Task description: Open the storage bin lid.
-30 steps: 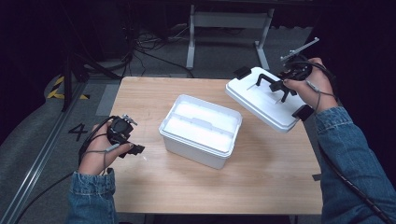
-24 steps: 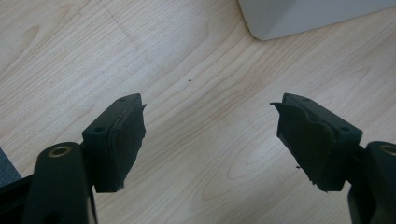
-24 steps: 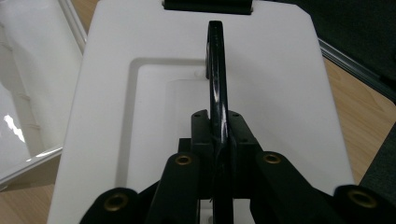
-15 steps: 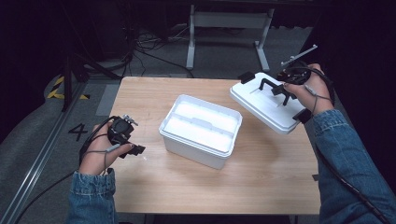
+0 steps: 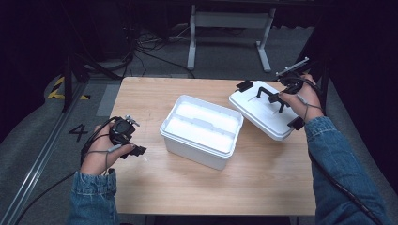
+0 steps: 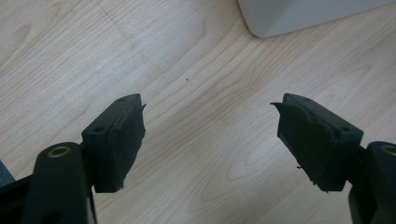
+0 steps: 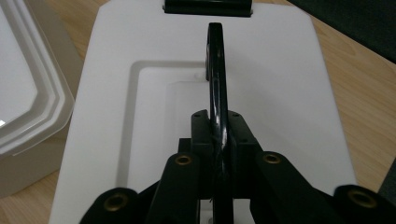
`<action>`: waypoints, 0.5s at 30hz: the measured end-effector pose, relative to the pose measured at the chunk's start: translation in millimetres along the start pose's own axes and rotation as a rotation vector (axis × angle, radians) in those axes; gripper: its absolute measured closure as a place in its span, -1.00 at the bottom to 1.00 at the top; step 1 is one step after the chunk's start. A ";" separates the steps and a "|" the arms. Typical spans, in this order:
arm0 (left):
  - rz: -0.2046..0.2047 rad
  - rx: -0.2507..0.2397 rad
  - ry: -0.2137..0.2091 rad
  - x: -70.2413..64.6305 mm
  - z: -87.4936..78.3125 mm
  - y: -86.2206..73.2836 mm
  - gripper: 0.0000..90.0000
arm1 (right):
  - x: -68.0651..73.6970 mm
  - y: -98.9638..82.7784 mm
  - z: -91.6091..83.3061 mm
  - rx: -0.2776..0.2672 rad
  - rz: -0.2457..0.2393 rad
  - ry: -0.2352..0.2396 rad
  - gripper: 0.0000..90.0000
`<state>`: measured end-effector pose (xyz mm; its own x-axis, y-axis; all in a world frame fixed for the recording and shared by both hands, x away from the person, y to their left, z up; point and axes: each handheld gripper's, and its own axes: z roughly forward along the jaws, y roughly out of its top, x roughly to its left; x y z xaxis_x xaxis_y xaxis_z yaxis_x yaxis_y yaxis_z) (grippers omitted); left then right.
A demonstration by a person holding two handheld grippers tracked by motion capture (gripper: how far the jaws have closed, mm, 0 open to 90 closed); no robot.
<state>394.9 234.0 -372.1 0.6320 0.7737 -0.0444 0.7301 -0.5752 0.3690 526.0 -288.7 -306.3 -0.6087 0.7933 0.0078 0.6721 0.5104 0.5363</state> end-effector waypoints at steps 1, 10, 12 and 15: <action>-0.001 0.003 -0.002 -0.5 0.5 0.2 -0.47 | 0.4 -1.5 3.3 0.000 0.000 0.003 0.87; 0.005 0.003 -0.005 1.2 1.6 -2.2 -0.48 | 0.6 -16.0 32.6 0.021 0.016 0.020 0.87; 0.000 0.008 -0.007 0.9 1.4 -3.6 -0.48 | 0.4 -18.3 37.0 0.022 0.025 0.030 0.87; 0.000 0.013 -0.007 1.6 1.1 -5.6 -0.48 | -0.1 -21.5 43.5 0.025 0.032 0.036 0.87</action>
<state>392.1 238.1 -375.2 0.6337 0.7719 -0.0510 0.7333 -0.5785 0.3572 529.9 -285.3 -354.5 -0.6012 0.7971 0.0557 0.7018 0.4934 0.5139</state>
